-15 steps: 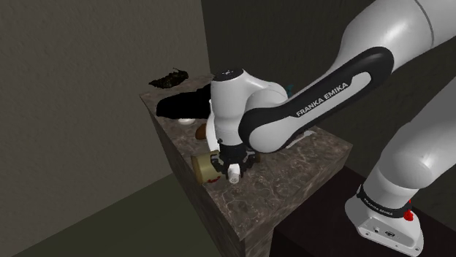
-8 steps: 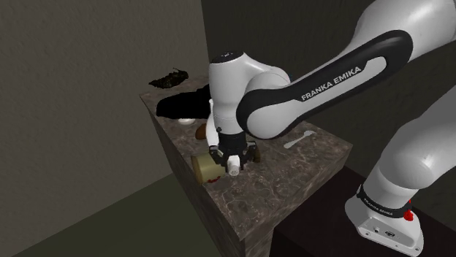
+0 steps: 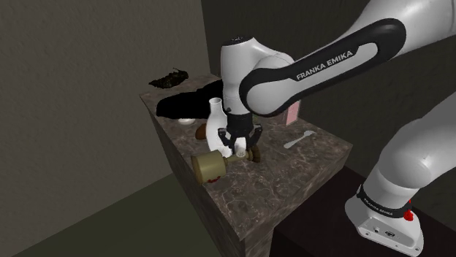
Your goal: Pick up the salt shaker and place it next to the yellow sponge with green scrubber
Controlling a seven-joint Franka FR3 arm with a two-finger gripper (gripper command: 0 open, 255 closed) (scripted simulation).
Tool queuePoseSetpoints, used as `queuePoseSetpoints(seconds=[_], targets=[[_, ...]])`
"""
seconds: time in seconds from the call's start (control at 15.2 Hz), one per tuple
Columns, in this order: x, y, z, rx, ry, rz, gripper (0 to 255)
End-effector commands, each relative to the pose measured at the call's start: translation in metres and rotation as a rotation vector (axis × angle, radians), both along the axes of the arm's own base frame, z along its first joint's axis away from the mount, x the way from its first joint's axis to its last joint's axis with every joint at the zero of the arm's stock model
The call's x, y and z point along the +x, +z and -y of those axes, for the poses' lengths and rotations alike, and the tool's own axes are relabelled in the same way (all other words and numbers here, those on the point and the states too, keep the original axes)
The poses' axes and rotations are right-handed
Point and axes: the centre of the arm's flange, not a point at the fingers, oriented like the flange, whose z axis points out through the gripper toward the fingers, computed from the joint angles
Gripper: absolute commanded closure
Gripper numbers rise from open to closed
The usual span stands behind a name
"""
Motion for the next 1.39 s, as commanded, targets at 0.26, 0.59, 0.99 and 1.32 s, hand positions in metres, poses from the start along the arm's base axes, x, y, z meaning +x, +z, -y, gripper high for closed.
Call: queuePoseSetpoints(seconds=[0.26,0.59,0.99,1.32], targets=[[0.020,0.000,0.075,0.000,0.002,0.000,255],[0.039,0.001,0.139,0.000,0.002,0.000,255],[0.061,0.001,0.215,0.000,0.002,0.000,255],[0.080,0.001,0.278,0.000,0.002,0.000,255]])
